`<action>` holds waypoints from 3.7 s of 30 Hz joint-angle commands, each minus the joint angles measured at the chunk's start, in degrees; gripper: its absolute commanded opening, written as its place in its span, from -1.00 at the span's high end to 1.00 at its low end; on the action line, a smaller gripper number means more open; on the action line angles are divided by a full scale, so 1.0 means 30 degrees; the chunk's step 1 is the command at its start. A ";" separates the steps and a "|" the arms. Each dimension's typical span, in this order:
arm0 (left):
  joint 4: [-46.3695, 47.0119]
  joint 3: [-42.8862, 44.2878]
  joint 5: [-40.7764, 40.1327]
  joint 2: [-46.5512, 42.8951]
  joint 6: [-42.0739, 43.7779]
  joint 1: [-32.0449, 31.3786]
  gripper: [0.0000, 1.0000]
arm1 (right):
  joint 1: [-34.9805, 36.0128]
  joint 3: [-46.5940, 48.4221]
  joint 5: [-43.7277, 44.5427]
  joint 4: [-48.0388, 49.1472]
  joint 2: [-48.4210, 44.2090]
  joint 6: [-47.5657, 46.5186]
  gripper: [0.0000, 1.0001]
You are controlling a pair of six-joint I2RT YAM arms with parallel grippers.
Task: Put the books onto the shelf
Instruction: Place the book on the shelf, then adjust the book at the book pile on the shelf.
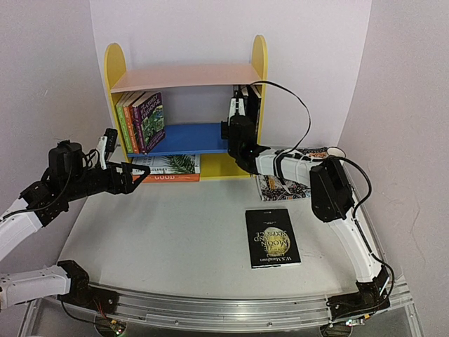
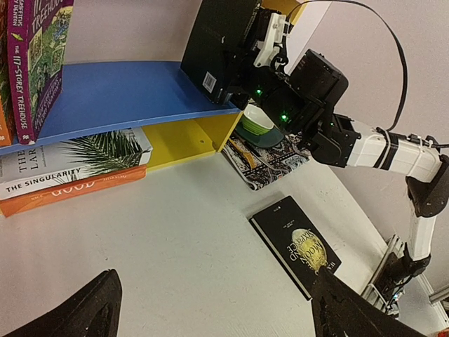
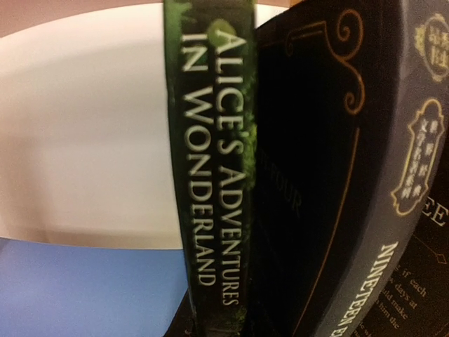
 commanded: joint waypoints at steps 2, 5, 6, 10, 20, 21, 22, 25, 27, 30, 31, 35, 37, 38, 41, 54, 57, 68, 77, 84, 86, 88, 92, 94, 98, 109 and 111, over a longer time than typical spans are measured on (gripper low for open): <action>0.0337 0.0066 0.0278 -0.0181 -0.0219 0.0092 -0.91 | -0.0166 0.0997 0.2338 0.1868 -0.0404 0.1071 0.95; 0.0337 0.0109 0.0305 -0.0167 -0.0248 0.0085 -0.91 | -0.0187 0.0373 0.2377 0.1558 -0.0868 0.2934 0.95; 0.0329 0.0109 0.0308 -0.0145 -0.0248 0.0091 -0.91 | -0.0184 0.0252 0.2369 0.1373 -0.0960 0.3359 0.95; 0.0336 0.0101 0.0381 -0.0159 -0.0278 0.0092 -0.91 | -0.0175 0.0079 0.2480 0.1071 -0.1073 0.4395 0.95; 0.0336 0.0007 0.0380 -0.0358 -0.0277 0.0096 -0.91 | -0.0173 -0.0633 0.2922 0.1011 -0.1448 0.4981 0.61; 0.0336 0.0001 0.0394 -0.0330 -0.0278 0.0093 -0.91 | -0.0160 -0.0756 0.2946 0.1026 -0.1501 0.5072 0.58; 0.0336 0.0019 0.0433 -0.0293 -0.0278 0.0092 -0.91 | -0.0184 -0.0896 0.2957 0.1013 -0.1577 0.5182 0.54; 0.0336 0.0104 0.0497 -0.0200 -0.0278 0.0092 -0.91 | -0.0173 -0.1269 0.2982 0.1028 -0.1758 0.5530 0.50; 0.0343 0.0152 0.0530 -0.0160 -0.0278 0.0092 -0.91 | -0.0184 -0.1468 0.3012 0.1024 -0.1877 0.5614 0.50; 0.0332 0.0215 0.0555 -0.0068 -0.0300 0.0092 -0.91 | -0.0189 -0.1695 0.3056 0.1006 -0.2032 0.5697 0.49; 0.0339 0.0237 0.0584 -0.0025 -0.0306 0.0092 -0.91 | -0.0180 -0.1790 0.3069 0.1007 -0.2083 0.5737 0.49; 0.0365 0.0272 0.0688 0.0140 -0.0338 0.0092 -0.92 | -0.0143 -0.2117 0.3190 0.1016 -0.2304 0.5846 0.39; 0.0365 0.0285 0.0740 0.0157 -0.0365 0.0092 -0.92 | -0.0076 -0.2289 0.3442 0.1010 -0.2437 0.5841 0.36; 0.0365 0.0274 0.0765 0.0156 -0.0343 0.0092 -0.92 | -0.0016 -0.2376 0.3578 0.1015 -0.2485 0.5773 0.34; 0.0365 0.0278 0.0746 0.0159 -0.0337 0.0092 -0.92 | 0.0102 -0.2651 0.3661 0.1050 -0.2675 0.5576 0.30; 0.0413 0.0093 0.0835 0.0163 -0.0394 0.0092 -0.92 | 0.0522 -0.4054 0.3774 0.1786 -0.3336 0.5309 0.31; 0.0409 0.0077 0.0836 0.0158 -0.0415 0.0088 -0.92 | 0.0736 -0.4454 0.4085 0.2042 -0.3557 0.4897 0.30; 0.0467 -0.0011 0.1009 0.0434 -0.0483 0.0092 -0.93 | 0.1614 -0.7790 0.4560 0.3686 -0.5520 0.4044 0.17; 0.0636 0.0076 0.1422 0.1078 -0.0736 0.0092 -0.93 | 0.2394 -1.0493 0.4305 0.3946 -0.7112 0.3805 0.15; 0.0632 0.0122 0.1443 0.1249 -0.0832 0.0092 -0.94 | 0.2432 -0.9969 0.3528 0.3933 -0.6862 0.2383 0.15; 0.0632 0.0203 0.1641 0.1303 -0.0856 0.0068 -0.94 | 0.2421 -0.9117 0.2902 0.3933 -0.6484 0.1495 0.16; 0.0629 0.0161 0.1641 0.1205 -0.0892 0.0092 -0.94 | 0.2376 -0.8289 0.2553 0.3911 -0.6024 0.0362 0.18; 0.0629 -0.0004 0.1430 0.0930 -0.0834 0.0092 -0.94 | 0.2014 -0.6271 0.2049 0.2867 -0.5002 -0.0243 0.17; 0.0629 -0.0037 0.1429 0.0875 -0.0834 0.0092 -0.94 | 0.1764 -0.5302 0.1748 0.2322 -0.4434 -0.0380 0.14; 0.0629 -0.0061 0.1432 0.0859 -0.0750 0.0092 -0.94 | 0.1274 -0.2678 0.0506 0.0582 -0.2975 -0.0799 -0.09; 0.0647 0.0237 0.1437 0.1373 -0.0571 0.0092 -0.94 | 0.0154 0.1963 -0.0769 -0.2417 -0.0286 -0.0964 0.04; 0.0629 0.0327 0.1502 0.1464 -0.0520 0.0092 -0.95 | -0.0010 0.2703 -0.1504 -0.2656 0.0262 -0.1198 0.11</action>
